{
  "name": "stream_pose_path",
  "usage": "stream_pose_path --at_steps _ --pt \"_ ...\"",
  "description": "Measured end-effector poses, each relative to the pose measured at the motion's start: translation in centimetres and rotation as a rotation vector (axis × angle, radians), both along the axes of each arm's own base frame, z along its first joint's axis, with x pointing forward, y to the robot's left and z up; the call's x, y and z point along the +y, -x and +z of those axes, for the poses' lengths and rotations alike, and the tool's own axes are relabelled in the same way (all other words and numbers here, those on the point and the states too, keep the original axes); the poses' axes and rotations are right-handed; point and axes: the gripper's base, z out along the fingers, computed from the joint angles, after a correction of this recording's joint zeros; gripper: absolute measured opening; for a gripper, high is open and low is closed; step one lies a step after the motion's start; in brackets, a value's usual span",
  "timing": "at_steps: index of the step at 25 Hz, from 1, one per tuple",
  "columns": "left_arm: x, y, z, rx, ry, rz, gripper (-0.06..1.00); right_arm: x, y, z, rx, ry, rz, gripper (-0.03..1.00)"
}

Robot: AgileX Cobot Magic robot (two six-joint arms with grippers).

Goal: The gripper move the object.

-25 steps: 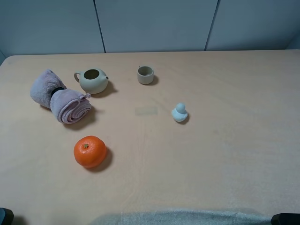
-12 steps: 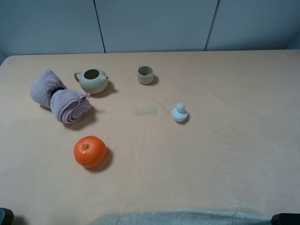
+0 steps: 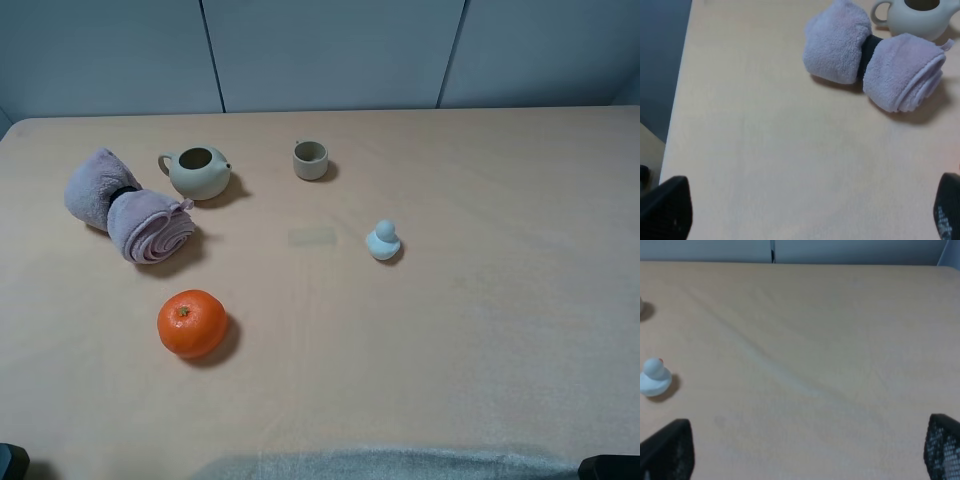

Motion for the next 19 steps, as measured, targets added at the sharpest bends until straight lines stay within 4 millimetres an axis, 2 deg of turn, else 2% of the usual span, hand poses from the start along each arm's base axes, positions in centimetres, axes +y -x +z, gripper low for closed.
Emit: stream_pose_path --at_steps 19 --pt "0.00 0.00 0.00 0.000 0.000 0.000 0.96 0.00 0.00 -0.01 0.000 0.000 0.000 0.69"
